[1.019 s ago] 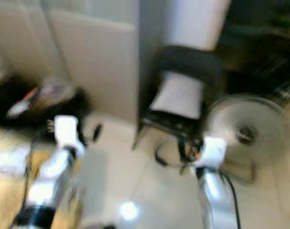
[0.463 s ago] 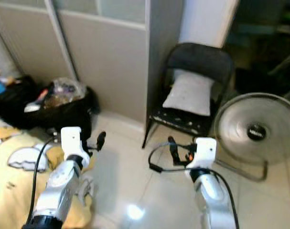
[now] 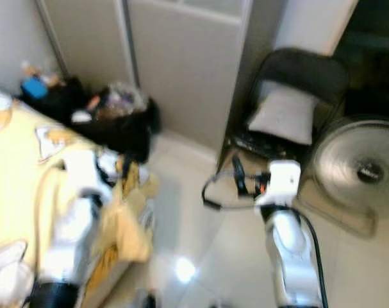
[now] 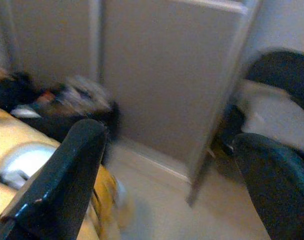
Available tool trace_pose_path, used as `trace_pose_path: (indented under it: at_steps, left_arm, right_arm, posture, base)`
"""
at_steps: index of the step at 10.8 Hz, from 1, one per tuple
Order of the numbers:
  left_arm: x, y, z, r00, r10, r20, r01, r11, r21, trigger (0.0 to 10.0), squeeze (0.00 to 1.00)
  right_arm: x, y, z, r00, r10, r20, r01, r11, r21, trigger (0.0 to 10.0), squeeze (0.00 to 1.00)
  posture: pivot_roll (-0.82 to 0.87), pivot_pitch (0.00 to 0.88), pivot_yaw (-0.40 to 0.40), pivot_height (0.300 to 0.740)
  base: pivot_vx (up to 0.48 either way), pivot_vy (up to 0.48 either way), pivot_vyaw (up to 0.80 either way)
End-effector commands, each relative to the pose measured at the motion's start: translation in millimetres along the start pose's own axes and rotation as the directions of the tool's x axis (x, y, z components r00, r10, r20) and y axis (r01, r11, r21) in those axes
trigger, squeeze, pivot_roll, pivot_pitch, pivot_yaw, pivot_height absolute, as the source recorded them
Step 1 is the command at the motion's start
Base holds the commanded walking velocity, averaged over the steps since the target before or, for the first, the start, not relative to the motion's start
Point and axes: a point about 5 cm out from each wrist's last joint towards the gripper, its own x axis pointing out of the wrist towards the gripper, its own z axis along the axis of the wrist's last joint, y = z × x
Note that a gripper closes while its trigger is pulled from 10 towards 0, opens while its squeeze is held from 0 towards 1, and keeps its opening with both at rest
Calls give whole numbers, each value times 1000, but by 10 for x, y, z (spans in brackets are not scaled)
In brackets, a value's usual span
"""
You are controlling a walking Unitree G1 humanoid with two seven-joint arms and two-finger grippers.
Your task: Clean up the room
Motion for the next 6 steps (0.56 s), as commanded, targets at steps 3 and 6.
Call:
trace_pose_path:
  at_steps: [3,6]
  left_arm:
    - [16,-49,-8,998,-53,-20,54,998,26,10000,0]
    - [48,-47,-19,999,-34,-41,35,999,38,10000,0]
  right_arm:
    - [-46,-7,-99,998,-49,-43,51,998,40,10000,0]
    - [-52,26,-110,999,-23,-46,25,998,62,10000,0]
  posture:
    - [-83,0,25,740]
    - [-88,0,25,740]
  base:
    - [0,0,0]
    - [0,-320,135]
